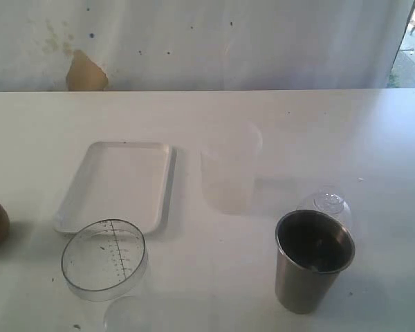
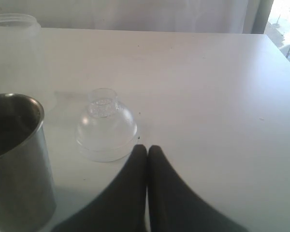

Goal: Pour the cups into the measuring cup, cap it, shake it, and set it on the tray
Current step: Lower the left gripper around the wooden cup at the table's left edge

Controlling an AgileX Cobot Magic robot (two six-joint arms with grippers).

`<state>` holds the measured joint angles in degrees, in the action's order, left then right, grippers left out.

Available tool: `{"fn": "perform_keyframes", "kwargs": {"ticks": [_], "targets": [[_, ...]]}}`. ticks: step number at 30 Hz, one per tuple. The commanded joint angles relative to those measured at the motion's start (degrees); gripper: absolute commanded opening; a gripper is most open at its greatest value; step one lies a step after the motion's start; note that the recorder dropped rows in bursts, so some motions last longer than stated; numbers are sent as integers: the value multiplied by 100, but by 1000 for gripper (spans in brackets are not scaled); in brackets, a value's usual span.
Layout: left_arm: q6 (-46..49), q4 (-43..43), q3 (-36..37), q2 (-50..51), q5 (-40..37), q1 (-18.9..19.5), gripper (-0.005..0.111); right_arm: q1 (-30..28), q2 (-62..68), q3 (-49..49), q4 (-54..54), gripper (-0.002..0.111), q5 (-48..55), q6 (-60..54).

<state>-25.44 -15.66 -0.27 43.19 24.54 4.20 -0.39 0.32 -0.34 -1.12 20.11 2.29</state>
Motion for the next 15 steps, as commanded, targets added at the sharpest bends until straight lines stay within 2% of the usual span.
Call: {"fn": "perform_keyframes", "kwargs": {"ticks": [1, 5, 9, 15], "targets": [[309, 68, 27, 995, 593, -28, 105, -25, -32, 34, -16, 0, -1, -14], [639, 226, 27, 1920, 1174, -28, 105, -25, -32, 34, -16, 0, -1, -14], [1314, 1099, 27, 2788, 1608, -28, 105, -25, -32, 34, -16, 0, -1, -14], [1517, 1175, 27, 3890, 2521, -28, 105, -25, -32, 34, -16, 0, -1, -14]]}}
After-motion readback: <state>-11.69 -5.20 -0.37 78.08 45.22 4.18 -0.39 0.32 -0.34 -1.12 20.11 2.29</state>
